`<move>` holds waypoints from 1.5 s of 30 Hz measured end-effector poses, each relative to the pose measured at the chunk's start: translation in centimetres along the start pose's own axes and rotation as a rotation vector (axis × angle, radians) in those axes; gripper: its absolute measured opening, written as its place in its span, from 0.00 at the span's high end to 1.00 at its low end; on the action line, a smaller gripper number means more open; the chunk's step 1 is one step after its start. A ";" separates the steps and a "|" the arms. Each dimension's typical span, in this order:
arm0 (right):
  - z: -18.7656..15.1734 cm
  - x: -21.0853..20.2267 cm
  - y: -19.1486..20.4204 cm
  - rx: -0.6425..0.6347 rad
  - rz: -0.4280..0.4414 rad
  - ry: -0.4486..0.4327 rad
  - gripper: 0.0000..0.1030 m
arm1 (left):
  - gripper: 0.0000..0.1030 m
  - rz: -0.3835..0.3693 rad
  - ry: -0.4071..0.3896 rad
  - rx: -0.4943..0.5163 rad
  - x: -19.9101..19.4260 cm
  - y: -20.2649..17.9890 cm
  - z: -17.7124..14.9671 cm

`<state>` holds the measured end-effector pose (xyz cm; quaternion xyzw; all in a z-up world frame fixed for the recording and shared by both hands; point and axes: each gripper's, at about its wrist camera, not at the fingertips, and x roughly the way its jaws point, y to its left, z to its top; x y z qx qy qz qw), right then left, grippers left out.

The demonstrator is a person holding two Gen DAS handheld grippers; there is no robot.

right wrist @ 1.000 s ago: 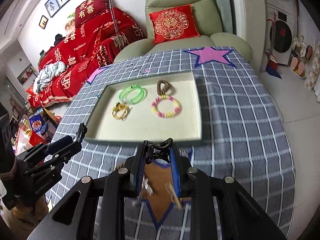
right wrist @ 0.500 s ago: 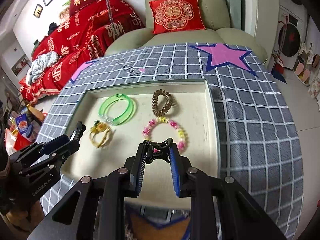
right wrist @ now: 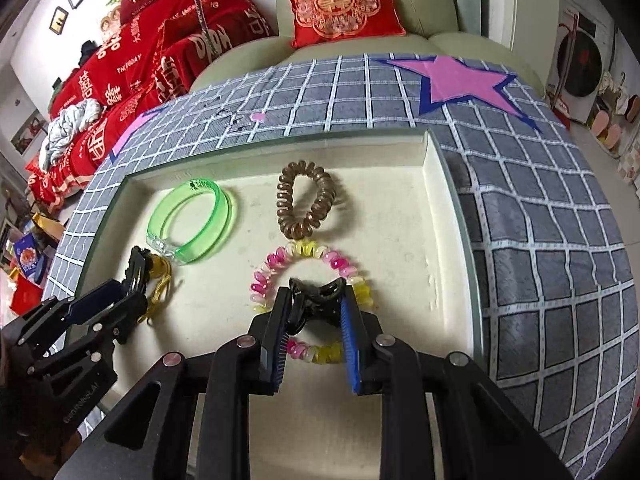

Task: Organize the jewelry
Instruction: 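Carry both black clips into the pale tray and open both tools to release them, then withdraw both open tools from the tray back toward the star mat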

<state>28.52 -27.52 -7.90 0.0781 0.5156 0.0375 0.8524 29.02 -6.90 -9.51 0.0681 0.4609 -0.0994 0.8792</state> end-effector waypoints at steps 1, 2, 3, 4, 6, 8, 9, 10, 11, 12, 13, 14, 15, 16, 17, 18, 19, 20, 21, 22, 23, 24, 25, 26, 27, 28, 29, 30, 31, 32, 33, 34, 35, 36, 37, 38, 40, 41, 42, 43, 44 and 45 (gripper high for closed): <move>0.0 0.0 0.0 -0.006 -0.005 -0.002 0.75 | 0.60 0.008 -0.001 0.006 0.0 -0.1 0.0; 0.0 0.0 0.1 -0.012 -0.009 -0.002 0.75 | 0.60 0.013 -0.001 0.010 0.0 -0.2 0.0; -0.1 -0.1 0.2 -0.019 -0.013 -0.004 0.74 | 0.60 0.019 0.000 0.016 0.0 -0.3 0.0; -0.1 -0.1 0.3 -0.018 -0.009 -0.003 0.73 | 0.60 0.029 0.003 0.026 0.0 -0.5 0.1; 0.0 -0.1 0.1 0.000 0.010 0.001 0.67 | 0.60 0.042 0.007 0.037 -0.1 -0.7 0.2; 0.1 -0.2 -0.1 0.022 0.024 0.006 0.56 | 0.60 0.047 0.004 0.041 -0.4 -0.8 0.2; 0.0 -0.2 -0.3 0.029 0.026 0.004 0.56 | 0.60 0.047 0.001 0.040 -0.5 -0.9 0.3; 0.1 -0.5 -0.4 0.036 0.029 -0.005 0.55 | 0.60 0.046 -0.002 0.039 -0.7 -0.9 0.3; 0.1 -0.8 -0.5 0.040 0.033 -0.014 0.55 | 0.60 0.045 -0.005 0.038 -0.9 -0.9 0.4; 0.1 -1.1 -0.5 0.043 0.035 -0.019 0.54 | 0.60 0.045 -0.007 0.038 -1.1 -0.9 0.4; 0.1 -1.5 -0.7 0.049 0.040 -0.027 0.51 | 0.60 0.045 -0.009 0.038 -1.2 -1.0 0.5; 0.1 -1.8 -0.8 0.056 0.044 -0.033 0.48 | 0.60 0.046 -0.013 0.036 -1.4 -1.0 0.5; 0.1 -2.2 -1.0 0.065 0.051 -0.041 0.47 | 0.52 0.046 -0.018 0.034 -1.6 -0.9 0.5; 0.1 -2.7 -1.2 0.074 0.061 -0.051 0.46 | 0.22 0.048 -0.023 0.028 -1.9 -0.9 0.6; 0.2 -3.2 -1.3 0.080 0.066 -0.057 0.44 | 0.12 0.052 -0.040 0.022 -2.3 -0.8 0.6; 0.2 -3.6 -1.4 0.085 0.071 -0.064 0.43 | 0.09 0.055 -0.062 0.020 -2.8 -0.8 0.6; 0.1 -4.1 -1.5 0.090 0.079 -0.071 0.41 | 0.09 0.057 -0.077 0.025 -3.3 -0.9 0.5; 0.1 -4.5 -1.5 0.092 0.083 -0.076 0.38 | 0.09 0.057 -0.076 0.035 -3.6 -1.0 0.5; 0.0 -5.0 -1.5 0.092 0.083 -0.081 0.38 | 0.09 0.057 -0.075 0.039 -3.8 -1.1 0.5; -0.1 -5.3 -1.5 0.091 0.082 -0.083 0.38 | 0.09 0.058 -0.077 0.040 -4.2 -1.2 0.4; -0.3 -5.7 -1.5 0.093 0.083 -0.086 0.37 | 0.09 0.057 -0.080 0.038 -4.5 -1.2 0.2; -0.6 -6.1 -1.7 0.098 0.087 -0.089 0.37 | 0.09 0.054 -0.083 0.036 -4.9 -1.2 0.1; -1.0 -6.6 -1.9 0.109 0.094 -0.092 0.35 | 0.09 0.047 -0.088 0.031 -5.4 -1.2 -0.2; -1.1 -6.9 -2.1 0.115 0.100 -0.093 0.29 | 0.09 0.044 -0.091 0.030 -5.8 -1.2 -0.4; -1.4 -7.3 -2.3 0.123 0.109 -0.096 0.26 | 0.09 0.040 -0.094 0.029 -6.2 -1.2 -0.7; -1.8 -7.9 -2.5 0.131 0.120 -0.103 0.23 | 0.09 0.037 -0.099 0.031 -6.8 -1.3 -1.0; -2.0 -8.3 -2.6 0.132 0.122 -0.107 0.22 | 0.09 0.037 -0.105 0.034 -7.2 -1.3 -1.3; -2.3 -8.8 -2.7 0.133 0.123 -0.112 0.22 | 0.09 0.042 -0.111 0.038 -7.8 -1.4 -1.7; -2.7 -9.3 -2.8 0.137 0.125 -0.116 0.22 | 0.09 0.043 -0.115 0.038 -8.2 -1.4 -2.1; -3.0 -9.6 -2.8 0.139 0.128 -0.117 0.20 | 0.09 0.040 -0.116 0.037 -8.5 -1.5 -2.3; -3.3 -10.0 -2.9 0.145 0.134 -0.118 0.19 | 0.09 0.034 -0.116 0.035 -8.9 -1.5 -2.7; -3.7 -10.4 -3.0 0.154 0.144 -0.119 0.18 | 0.09 0.028 -0.115 0.033 -9.3 -1.5 -3.1; -4.1 -10.6 -3.1 0.161 0.152 -0.120 0.18 | 0.09 0.026 -0.113 0.031 -9.6 -1.6 -3.5; -4.6 -11.0 -3.2 0.171 0.163 -0.119 0.18 | 0.09 0.024 -0.112 0.030 -9.9 -1.6 -3.7; -5.1 -11.3 -3.4 0.176 0.169 -0.118 0.17 | 0.09 0.020 -0.112 0.028 -10.2 -1.7 -4.1; -5.4 -11.5 -3.4 0.177 0.171 -0.116 0.16 | 0.09 0.018 -0.112 0.026 -10.5 -1.7 -4.5; -6.3 -12.1 -3.5 0.177 0.172 -0.119 0.16 | 0.09 0.012 -0.110 0.024 -11.2 -1.9 -5.3; -6.7 -12.4 -3.6 0.177 0.171 -0.122 0.16 | 0.09 0.010 -0.107 0.024 -11.4 -2.0 -5.7; -7.2 -12.8 -3.7 0.178 0.169 -0.126 0.15 | 0.09 0.006 -0.103 0.025 -11.7 -2.1 -6.1; -7.7 -13.1 -3.8 0.180 0.169 -0.130 0.15 | 0.09 0.004 -0.102 0.025 -11.8 -2.2 -6.4; -8.1 -13.4 -3.9 0.183 0.169 -0.133 0.15 | 0.09 0.003 -0.100 0.026 -12.0 -2.2 -6.8; -8.6 -13.7 -4.0 0.187 0.167 -0.136 0.15 | 0.09 0.001 -0.096 0.028 -12.2 -2.4 -7.2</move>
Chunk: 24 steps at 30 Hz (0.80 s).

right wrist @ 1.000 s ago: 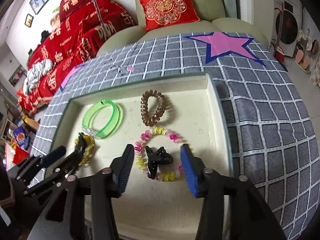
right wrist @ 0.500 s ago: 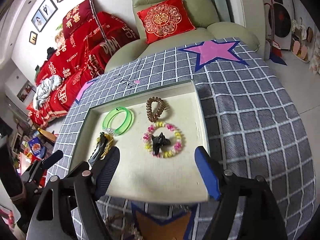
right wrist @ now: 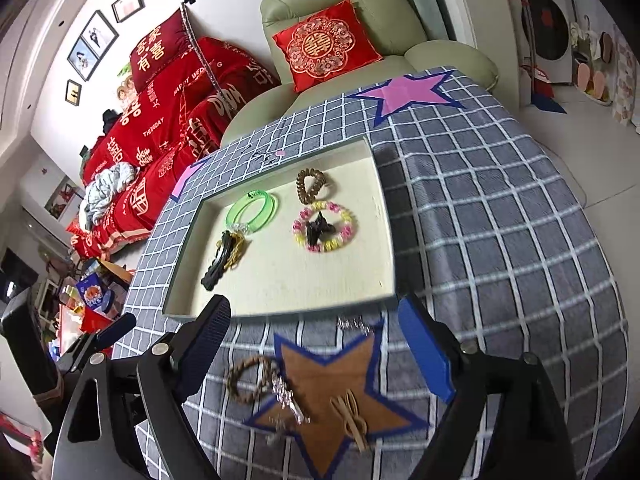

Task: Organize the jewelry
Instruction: 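Withdraw both open tools from the tray back toward the star mat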

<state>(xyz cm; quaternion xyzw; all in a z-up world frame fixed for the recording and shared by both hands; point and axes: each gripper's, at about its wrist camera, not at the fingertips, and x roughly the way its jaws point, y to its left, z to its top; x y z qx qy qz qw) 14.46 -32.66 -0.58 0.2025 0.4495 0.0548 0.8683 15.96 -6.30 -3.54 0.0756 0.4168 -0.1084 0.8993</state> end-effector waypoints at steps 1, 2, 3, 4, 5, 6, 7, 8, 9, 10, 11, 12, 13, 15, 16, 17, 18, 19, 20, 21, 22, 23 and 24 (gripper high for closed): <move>-0.4 -0.4 -0.1 0.004 -0.005 -0.001 0.15 | 0.09 -0.002 0.002 0.000 -0.2 -0.1 -0.2; -0.8 -0.7 -0.2 0.006 -0.008 -0.004 0.15 | 0.09 -0.004 0.004 0.002 -0.4 -0.2 -0.5; -1.2 -1.1 -0.4 0.008 -0.012 -0.008 0.15 | 0.09 -0.004 0.005 0.005 -0.5 -0.3 -0.8; -1.5 -1.3 -0.4 0.007 -0.015 -0.011 0.14 | 0.09 -0.004 0.004 0.008 -0.8 -0.5 -1.1; -1.8 -1.6 -0.5 0.007 -0.017 -0.013 0.14 | 0.09 -0.003 0.003 0.012 -1.0 -0.6 -1.4; -2.2 -1.9 -0.6 0.006 -0.020 -0.017 0.14 | 0.09 -0.002 0.002 0.015 -1.1 -0.7 -1.6; -2.6 -2.2 -0.6 0.005 -0.024 -0.023 0.14 | 0.09 -0.001 0.002 0.020 -1.2 -0.8 -1.9; -3.0 -2.5 -0.6 0.004 -0.026 -0.027 0.14 | 0.09 0.000 0.004 0.023 -1.4 -0.9 -2.2; -3.4 -2.8 -0.6 0.001 -0.030 -0.030 0.14 | 0.09 0.001 0.006 0.025 -1.4 -0.9 -2.4; -3.8 -3.0 -0.6 -0.001 -0.032 -0.031 0.14 | 0.09 0.001 0.009 0.026 -1.5 -1.0 -2.7; -4.0 -3.1 -0.6 -0.002 -0.034 -0.029 0.13 | 0.09 0.001 0.012 0.025 -1.6 -1.0 -3.0; -4.4 -3.3 -0.6 -0.005 -0.038 -0.026 0.09 | 0.09 0.002 0.016 0.022 -1.7 -0.9 -3.4; -4.6 -3.3 -0.5 -0.007 -0.040 -0.021 0.00 | 0.09 0.002 0.018 0.019 -1.7 -0.9 -3.7; -5.4 -3.7 -0.6 -0.008 -0.042 -0.021 0.00 | 0.09 0.000 0.020 0.017 -1.8 -0.7 -4.3; -5.7 -3.7 -0.6 -0.008 -0.041 -0.018 0.00 | 0.09 0.002 0.025 0.014 -1.7 -0.6 -4.7; -6.0 -3.8 -0.7 -0.008 -0.041 -0.014 0.00 | 0.09 0.003 0.028 0.012 -1.6 -0.5 -5.0; -6.3 -3.8 -0.7 -0.009 -0.043 -0.006 0.00 | 0.09 0.004 0.034 0.010 -1.5 -0.4 -5.3; -6.8 -3.8 -0.7 -0.014 -0.049 0.008 0.00 | 0.09 0.000 0.045 0.011 -1.4 -0.3 -5.7; -7.1 -3.9 -0.8 -0.016 -0.052 0.015 0.00 | 0.09 -0.010 0.057 0.014 -1.2 -0.2 -6.1; -7.4 -3.8 -0.8 -0.020 -0.056 0.027 0.00 | 0.09 -0.015 0.063 0.017 -1.0 -0.2 -6.4; -7.9 -3.7 -0.9 -0.025 -0.063 0.045 0.00 | 0.09 -0.018 0.072 0.023 -0.8 -0.2 -6.8; -8.2 -3.6 -1.0 -0.027 -0.068 0.058 0.00 | 0.09 -0.018 0.080 0.029 -0.6 -0.3 -7.1; -8.6 -3.5 -1.2 -0.030 -0.071 0.079 0.00 | 0.09 -0.019 0.089 0.036 -0.4 -0.3 -7.5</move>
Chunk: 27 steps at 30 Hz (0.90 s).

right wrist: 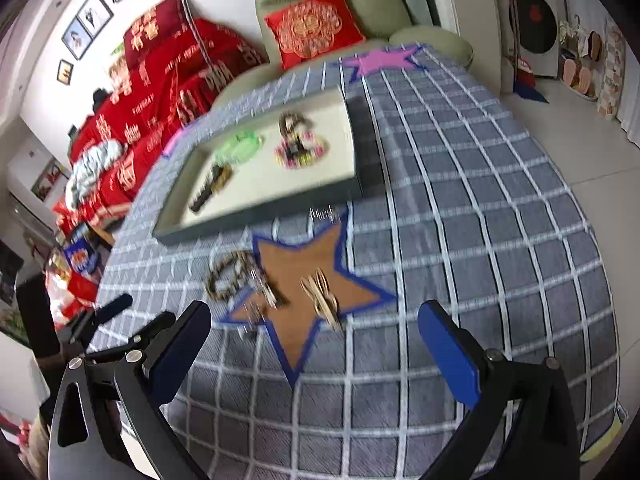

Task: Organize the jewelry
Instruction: 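Withdraw both open tools from the tray back toward the star mat, then grasp the tan braided rope bracelet with the left tool while the right tool grasps the beige bunny-ear clip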

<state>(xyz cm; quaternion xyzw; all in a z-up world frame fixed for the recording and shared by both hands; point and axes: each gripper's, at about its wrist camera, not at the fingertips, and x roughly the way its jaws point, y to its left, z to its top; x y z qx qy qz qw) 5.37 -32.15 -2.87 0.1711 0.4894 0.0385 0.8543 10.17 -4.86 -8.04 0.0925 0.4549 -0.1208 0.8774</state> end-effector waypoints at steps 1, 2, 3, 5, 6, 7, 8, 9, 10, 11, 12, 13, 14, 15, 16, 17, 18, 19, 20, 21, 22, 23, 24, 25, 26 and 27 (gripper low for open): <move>-0.5 0.3 -0.3 -0.001 -0.002 0.025 0.00 | 0.09 0.000 0.011 0.005 0.3 -0.1 -0.3; -0.7 0.4 -0.4 0.002 -0.004 0.036 0.00 | 0.09 -0.001 0.018 0.007 0.5 -0.1 -0.4; -1.1 0.6 -0.7 0.007 -0.009 0.047 0.00 | 0.09 -0.003 0.025 0.009 0.8 -0.2 -0.5; -1.7 1.0 -1.4 0.019 -0.019 0.068 0.00 | 0.09 -0.011 0.036 0.008 1.3 -0.2 -0.5; -2.0 1.2 -1.6 0.024 -0.023 0.078 0.00 | 0.09 -0.015 0.042 0.008 1.6 -0.2 -0.4; -2.2 1.4 -1.9 0.026 -0.033 0.089 0.00 | 0.09 -0.021 0.049 0.007 1.8 -0.3 -0.3; -2.3 1.5 -2.0 0.023 -0.044 0.093 0.00 | 0.09 -0.025 0.052 0.008 2.0 -0.3 -0.3; -2.5 1.6 -2.1 0.016 -0.056 0.095 0.00 | 0.09 -0.029 0.054 0.008 2.1 -0.4 -0.1; -2.5 1.7 -2.1 0.007 -0.068 0.097 0.00 | 0.09 -0.036 0.055 0.009 2.3 -0.4 0.0; -2.5 1.8 -2.0 -0.003 -0.079 0.099 0.00 | 0.09 -0.040 0.056 0.010 2.4 -0.4 0.1; -2.5 1.8 -1.8 -0.009 -0.086 0.100 0.00 | 0.09 -0.043 0.057 0.010 2.5 -0.5 0.3; -2.5 2.0 -1.7 -0.017 -0.094 0.101 0.00 | 0.09 -0.045 0.057 0.010 2.6 -0.6 0.4; -2.4 2.1 -1.6 -0.023 -0.099 0.101 0.00 | 0.09 -0.049 0.056 0.012 2.8 -0.6 0.6; -2.4 2.2 -1.4 -0.030 -0.106 0.102 0.00 | 0.09 -0.053 0.057 0.014 2.9 -0.7 0.7; -2.4 2.4 -1.2 -0.039 -0.113 0.103 0.00 | 0.09 -0.058 0.058 0.016 3.0 -0.8 0.8; -2.4 2.5 -1.0 -0.046 -0.119 0.103 0.00 | 0.09 -0.063 0.058 0.018 3.1 -1.0 1.0; -2.3 2.6 -0.8 -0.053 -0.122 0.103 0.00 | 0.09 -0.069 0.057 0.021 3.2 -1.1 1.1; -2.2 2.8 -0.5 -0.064 -0.125 0.104 0.00 | 0.09 -0.074 0.056 0.028 3.3 -1.3 1.2; -2.1 2.8 -0.3 -0.071 -0.129 0.105 0.00 | 0.09 -0.077 0.055 0.037 3.4 -1.6 1.4; -2.0 3.0 -0.1 -0.081 -0.134 0.104 0.00 | 0.09 -0.078 0.053 0.048 3.5 -1.8 1.5; -1.9 3.2 0.2 -0.095 -0.142 0.103 0.00 | 0.09 -0.078 0.051 0.060 3.7 -2.1 1.7; -1.9 3.3 0.3 -0.102 -0.147 0.103 0.01 | 0.09 -0.079 0.051 0.068 3.8 -2.2 1.8; -1.8 3.4 0.5 -0.112 -0.153 0.102 0.01 | 0.09 -0.080 0.052 0.072 4.0 -2.3 1.9; -1.7 3.5 0.8 -0.125 -0.161 0.101 0.02 | 0.09 -0.080 0.056 0.074 4.2 -2.4 2.1; -1.6 3.6 0.9 -0.131 -0.166 0.101 0.02 | 0.09 -0.082 0.059 0.074 4.3 -2.4 2.2; -1.5 3.8 1.1 -0.141 -0.171 0.100 0.02 | 0.09 -0.084 0.061 0.073 4.5 -2.4 2.4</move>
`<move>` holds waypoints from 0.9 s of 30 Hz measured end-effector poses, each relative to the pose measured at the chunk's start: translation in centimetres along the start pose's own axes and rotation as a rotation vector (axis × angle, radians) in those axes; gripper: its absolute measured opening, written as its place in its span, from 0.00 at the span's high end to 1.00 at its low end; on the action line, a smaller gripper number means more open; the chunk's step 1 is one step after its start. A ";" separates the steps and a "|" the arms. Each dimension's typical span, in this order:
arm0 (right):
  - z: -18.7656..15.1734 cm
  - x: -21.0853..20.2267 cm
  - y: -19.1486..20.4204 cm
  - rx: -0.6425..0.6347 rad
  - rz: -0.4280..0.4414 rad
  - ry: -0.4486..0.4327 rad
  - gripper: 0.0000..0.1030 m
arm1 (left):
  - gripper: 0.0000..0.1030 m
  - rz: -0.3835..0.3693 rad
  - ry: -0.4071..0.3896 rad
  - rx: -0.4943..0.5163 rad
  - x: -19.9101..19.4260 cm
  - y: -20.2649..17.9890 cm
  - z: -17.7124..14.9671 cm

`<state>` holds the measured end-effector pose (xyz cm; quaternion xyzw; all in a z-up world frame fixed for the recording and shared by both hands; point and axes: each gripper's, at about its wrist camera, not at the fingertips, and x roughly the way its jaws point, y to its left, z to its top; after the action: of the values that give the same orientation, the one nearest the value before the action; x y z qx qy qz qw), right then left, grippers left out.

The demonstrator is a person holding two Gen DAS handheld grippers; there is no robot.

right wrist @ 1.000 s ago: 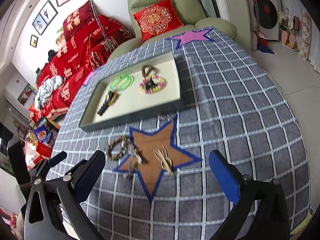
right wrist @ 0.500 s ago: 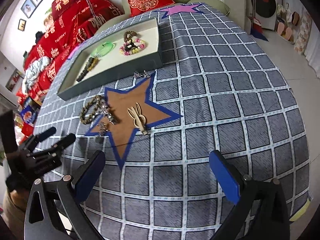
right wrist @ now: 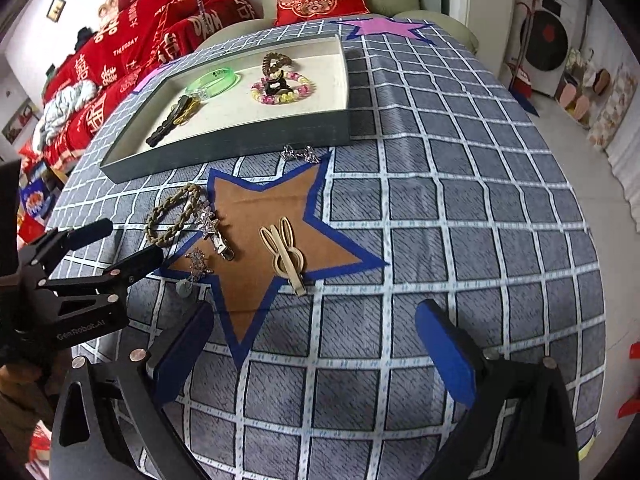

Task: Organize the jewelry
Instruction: 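Grasp the tan braided rope bracelet with the left tool while the right tool grasps the beige bunny-ear clip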

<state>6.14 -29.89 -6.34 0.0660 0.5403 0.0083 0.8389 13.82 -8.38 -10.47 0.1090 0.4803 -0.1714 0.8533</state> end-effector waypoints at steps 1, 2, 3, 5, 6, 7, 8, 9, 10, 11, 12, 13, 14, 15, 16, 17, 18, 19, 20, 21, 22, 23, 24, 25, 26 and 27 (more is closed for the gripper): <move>0.1 0.1 0.1 -0.006 -0.004 -0.001 0.07 | 0.09 -0.002 0.002 0.000 0.2 0.0 0.2; 0.2 0.2 0.3 -0.012 -0.008 0.000 0.14 | 0.09 -0.004 0.002 0.000 0.2 0.0 0.3; 0.3 0.4 0.3 -0.016 -0.012 0.003 0.16 | 0.09 -0.008 0.004 0.002 0.4 0.0 0.4; 0.5 0.8 0.4 -0.024 -0.014 0.011 0.23 | 0.09 -0.013 0.006 0.008 0.7 -0.1 0.7; 0.6 1.1 0.5 -0.028 -0.013 0.017 0.24 | 0.09 -0.017 0.004 0.012 0.7 -0.2 0.8; 0.6 1.2 0.6 -0.033 -0.015 0.019 0.26 | 0.09 -0.023 0.003 0.019 0.9 -0.3 1.0; 0.6 1.4 0.7 -0.044 -0.020 0.017 0.26 | 0.09 -0.027 0.002 0.023 0.9 -0.4 1.1; 0.7 1.4 0.8 -0.054 -0.025 0.014 0.26 | 0.09 -0.031 0.001 0.031 1.0 -0.6 1.2; 0.7 1.5 1.1 -0.073 -0.032 0.013 0.27 | 0.09 -0.036 0.001 0.037 1.1 -0.7 1.3; 0.7 1.6 1.2 -0.083 -0.036 0.013 0.28 | 0.09 -0.041 0.002 0.041 1.2 -0.8 1.5; 0.7 1.7 1.5 -0.103 -0.046 0.011 0.29 | 0.09 -0.047 0.005 0.046 1.3 -0.9 1.7; 0.8 1.8 1.7 -0.120 -0.056 0.008 0.33 | 0.09 -0.052 0.006 0.048 1.3 -1.0 1.8; 0.8 1.8 1.8 -0.131 -0.065 0.006 0.37 | 0.09 -0.058 0.007 0.050 1.4 -1.1 2.0; 0.8 1.9 2.0 -0.144 -0.076 0.002 0.39 | 0.09 -0.064 0.009 0.051 1.5 -1.2 2.1; 0.8 1.9 2.2 -0.156 -0.078 -0.003 0.45 | 0.09 -0.067 0.009 0.053 1.5 -1.3 2.1; 0.9 1.9 2.3 -0.161 -0.073 -0.005 0.50 | 0.11 -0.069 0.008 0.056 1.5 -1.3 2.1; 0.9 1.8 2.4 -0.168 -0.074 -0.008 0.52 | 0.17 -0.075 0.004 0.061 1.4 -1.4 2.1; 0.9 1.8 2.5 -0.173 -0.072 -0.008 0.56 | 0.22 -0.083 -0.001 0.071 1.2 -1.6 2.0; 1.0 1.9 2.6 -0.176 -0.070 -0.008 0.60 | 0.25 -0.085 -0.002 0.078 1.1 -1.7 2.0; 1.0 1.8 2.7 -0.180 -0.069 -0.008 0.61 | 0.30 -0.089 -0.003 0.085 1.0 -1.8 2.0; 1.0 1.9 2.8 -0.184 -0.067 -0.008 0.64 | 0.36 -0.095 -0.005 0.093 0.9 -2.0 1.9; 1.0 1.9 2.9 -0.185 -0.066 -0.008 0.68 | 0.40 -0.097 -0.007 0.097 0.8 -2.1 1.9; 1.0 1.9 3.0 -0.187 -0.065 -0.008 0.70 | 0.47 -0.100 -0.009 0.103 0.7 -2.2 1.9; 1.0 1.9 3.1 -0.187 -0.065 -0.009 0.76 | 0.56 -0.103 -0.011 0.109 0.6 -2.3 1.8; 1.0 1.9 3.2 -0.188 -0.064 -0.008 0.79 | 0.61 -0.105 -0.013 0.113 0.5 -2.4 1.8; 1.0 1.9 3.3 -0.188 -0.064 -0.008 0.81 | 0.71 -0.104 -0.015 0.117 0.4 -2.5 1.8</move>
<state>8.02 -26.53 -7.23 -0.0304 0.5356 0.0318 0.8433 14.43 -11.34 -10.00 0.1322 0.4682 -0.2443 0.8388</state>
